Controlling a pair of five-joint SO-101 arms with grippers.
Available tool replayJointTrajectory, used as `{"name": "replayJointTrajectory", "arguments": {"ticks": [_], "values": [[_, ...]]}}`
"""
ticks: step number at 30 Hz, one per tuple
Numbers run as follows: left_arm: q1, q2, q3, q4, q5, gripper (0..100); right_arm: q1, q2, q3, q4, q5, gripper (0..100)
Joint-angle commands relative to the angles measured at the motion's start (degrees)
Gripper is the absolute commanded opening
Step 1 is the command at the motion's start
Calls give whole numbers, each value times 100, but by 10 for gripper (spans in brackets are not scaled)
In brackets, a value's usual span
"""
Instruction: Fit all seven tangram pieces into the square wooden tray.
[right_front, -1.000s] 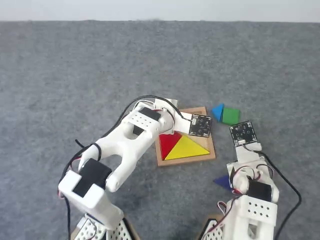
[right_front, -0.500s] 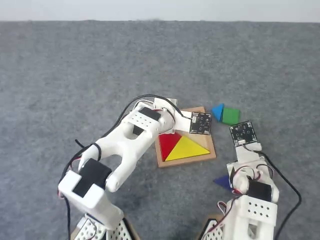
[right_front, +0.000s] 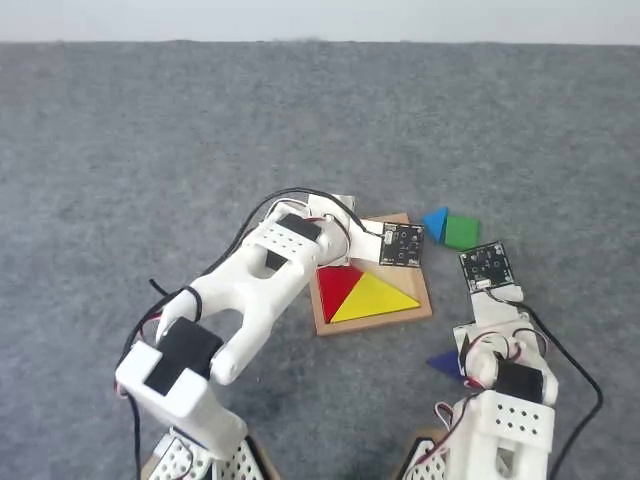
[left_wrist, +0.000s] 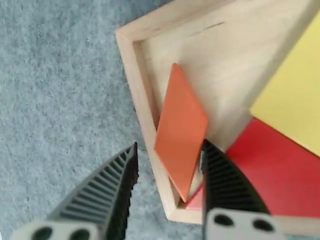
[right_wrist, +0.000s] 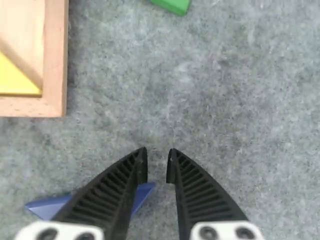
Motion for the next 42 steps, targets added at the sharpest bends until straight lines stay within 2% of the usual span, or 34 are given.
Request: {"name": "replayJointTrajectory", "arguments": {"ticks": [1,5,11,16,18,22,26,28,33,39,42], "values": [[-193,-97,-259,-79,79,195,-40,-84,-18,-13,70,69],[-378,-316,-453,-44,79,190,-40,-84,-18,-13,70,69],[-246,-1653,-444,1055,53,174,-48,-84,-18,-22,70,69],[-457,-2708,-224,1231,229,173,-48,-84,-18,-22,70,69],[-615,-3209,-136,1222,791,172,-48,-84,-18,-22,79,69],[-958,-4527,40,1503,2813,129,-48,-84,-26,-22,79,69],[-1204,-6040,1077,1732,4475,116,-48,-84,-26,-22,79,70],[-1213,-6690,1974,1530,4818,116,-48,-84,-26,-13,79,70],[-1222,-8185,4154,774,5090,116,-48,-84,-26,4,79,72],[-1521,-9864,5815,712,5758,116,-48,-13,-193,57,141,73],[-1688,-10743,6308,800,5969,116,-31,-13,-598,497,334,73]]}}
